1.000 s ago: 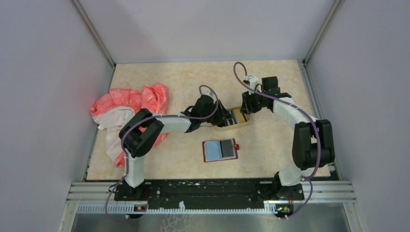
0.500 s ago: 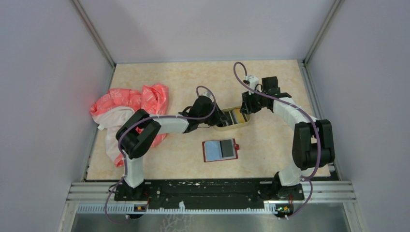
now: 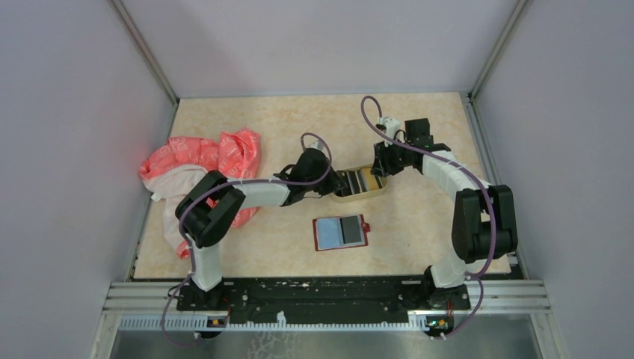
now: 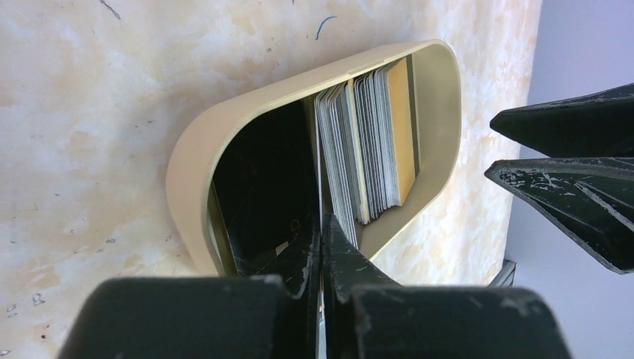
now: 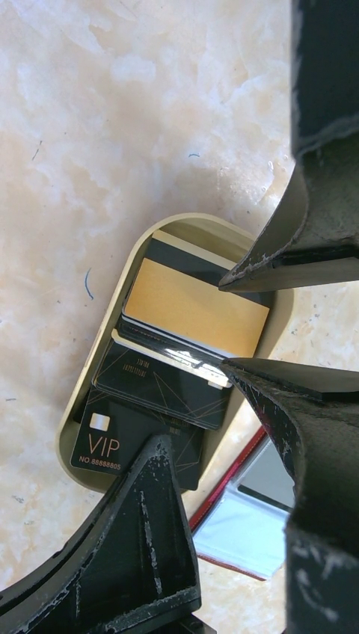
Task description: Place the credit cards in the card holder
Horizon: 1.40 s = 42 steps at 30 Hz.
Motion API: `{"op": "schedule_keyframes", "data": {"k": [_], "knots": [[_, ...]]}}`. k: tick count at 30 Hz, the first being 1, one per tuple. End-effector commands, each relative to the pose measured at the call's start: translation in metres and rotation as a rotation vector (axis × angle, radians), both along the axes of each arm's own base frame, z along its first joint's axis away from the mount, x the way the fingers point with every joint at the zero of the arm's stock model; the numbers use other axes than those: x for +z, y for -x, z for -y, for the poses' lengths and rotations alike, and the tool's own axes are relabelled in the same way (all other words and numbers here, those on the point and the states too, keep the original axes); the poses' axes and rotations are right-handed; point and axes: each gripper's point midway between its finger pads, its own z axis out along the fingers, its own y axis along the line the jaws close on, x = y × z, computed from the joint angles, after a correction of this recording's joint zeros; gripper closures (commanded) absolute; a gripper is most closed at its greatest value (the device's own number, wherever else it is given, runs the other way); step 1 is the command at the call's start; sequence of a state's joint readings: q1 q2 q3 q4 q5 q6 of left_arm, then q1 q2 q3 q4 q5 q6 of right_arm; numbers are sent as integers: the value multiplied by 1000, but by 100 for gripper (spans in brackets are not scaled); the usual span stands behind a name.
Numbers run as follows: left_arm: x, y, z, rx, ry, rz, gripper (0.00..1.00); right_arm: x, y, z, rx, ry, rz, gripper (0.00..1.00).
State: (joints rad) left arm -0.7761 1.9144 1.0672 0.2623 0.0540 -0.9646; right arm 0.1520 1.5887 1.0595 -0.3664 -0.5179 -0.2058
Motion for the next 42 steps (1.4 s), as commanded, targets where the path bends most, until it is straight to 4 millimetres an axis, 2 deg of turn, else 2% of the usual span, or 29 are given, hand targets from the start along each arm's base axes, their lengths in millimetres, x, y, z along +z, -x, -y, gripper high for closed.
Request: {"op": "schedule_keyframes", "data": {"k": [1,5,10,15,20,21,23,26,29,32,38,42], "knots": [[14,-4,-3,1,0,47,100,16,-3,1,4,-20,46,62],[25,-5,-10,8,-27,79,100,16,-1,-1,16,-28,42,62],[35,-4,-23,2,-85,130,100,24,11,-13,125,-71,45,60],[55,5,-31,-64,-98,224,100,48,32,-31,307,-162,107,58],[105,43,-34,-248,36,482,100,86,67,-49,520,-286,262,52],[123,55,-38,-277,80,559,100,96,76,-52,561,-309,308,49],[145,78,-45,-342,158,693,100,108,96,-59,644,-379,374,36],[169,117,-56,-440,265,877,100,116,128,-66,784,-487,466,18],[170,150,-66,-520,329,982,100,121,149,-72,867,-555,510,11],[168,168,-69,-559,358,1023,100,122,157,-83,899,-577,461,10],[167,185,-67,-610,380,1066,100,108,162,-113,913,-557,309,16],[160,187,-58,-672,357,1057,100,105,171,-127,927,-571,228,27]]}}
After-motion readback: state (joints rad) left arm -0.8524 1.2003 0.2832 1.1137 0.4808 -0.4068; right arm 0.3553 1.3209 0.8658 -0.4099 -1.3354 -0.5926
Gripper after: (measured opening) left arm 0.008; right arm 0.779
